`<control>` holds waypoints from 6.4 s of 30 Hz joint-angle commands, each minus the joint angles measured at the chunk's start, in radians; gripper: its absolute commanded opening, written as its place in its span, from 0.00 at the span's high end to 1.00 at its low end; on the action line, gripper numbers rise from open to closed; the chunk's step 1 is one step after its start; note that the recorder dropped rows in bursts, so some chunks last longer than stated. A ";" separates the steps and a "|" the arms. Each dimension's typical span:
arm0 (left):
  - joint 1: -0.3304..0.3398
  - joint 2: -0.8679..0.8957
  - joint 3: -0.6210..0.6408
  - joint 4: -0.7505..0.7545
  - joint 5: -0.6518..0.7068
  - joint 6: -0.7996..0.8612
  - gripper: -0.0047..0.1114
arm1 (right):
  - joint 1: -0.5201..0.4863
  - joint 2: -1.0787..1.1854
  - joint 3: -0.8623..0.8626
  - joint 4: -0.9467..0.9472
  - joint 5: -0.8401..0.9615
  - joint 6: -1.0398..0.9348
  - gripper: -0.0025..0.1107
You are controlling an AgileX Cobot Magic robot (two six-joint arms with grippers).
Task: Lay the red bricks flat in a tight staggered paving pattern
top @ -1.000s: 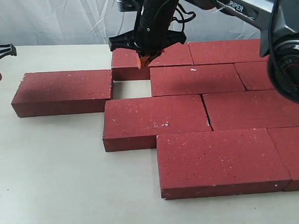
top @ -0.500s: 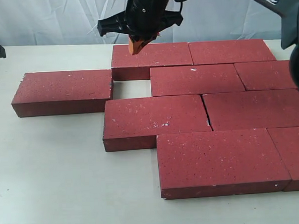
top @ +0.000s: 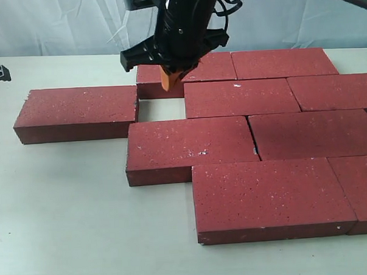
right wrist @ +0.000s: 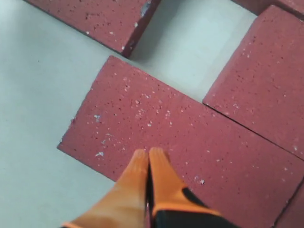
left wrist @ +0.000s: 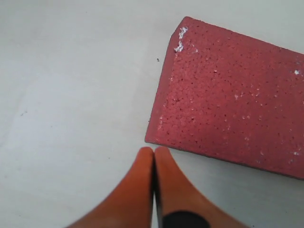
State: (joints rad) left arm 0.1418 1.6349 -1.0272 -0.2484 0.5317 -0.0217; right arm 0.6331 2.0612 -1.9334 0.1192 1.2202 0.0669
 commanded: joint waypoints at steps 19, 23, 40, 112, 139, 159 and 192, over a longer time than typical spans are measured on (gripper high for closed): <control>0.005 -0.011 0.004 -0.013 -0.013 0.049 0.96 | -0.445 -0.283 0.367 0.069 -0.129 -0.016 0.99; 0.005 -0.011 0.004 -0.006 -0.019 0.052 0.96 | -0.481 -0.294 0.374 0.069 -0.125 -0.016 0.99; 0.005 0.096 0.004 0.024 -0.125 0.093 0.96 | -0.481 -0.290 0.374 0.074 -0.131 -0.016 0.99; 0.036 0.473 -0.336 -0.224 0.100 0.399 0.96 | -0.481 -0.290 0.374 0.073 -0.179 -0.016 0.99; -0.111 0.476 -0.336 -0.256 0.078 0.419 0.96 | -0.481 -0.290 0.374 0.073 -0.181 -0.016 0.99; -0.122 0.476 -0.336 -0.236 0.068 0.424 0.96 | -0.481 -0.290 0.374 0.073 -0.181 -0.016 0.99; -0.103 0.476 -0.336 -0.281 0.107 0.444 0.96 | -0.481 -0.290 0.374 0.073 -0.177 -0.016 0.99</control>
State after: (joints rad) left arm 0.0194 2.1111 -1.3583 -0.5430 0.6309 0.4225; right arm 0.1564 1.7779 -1.5672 0.1969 1.0475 0.0564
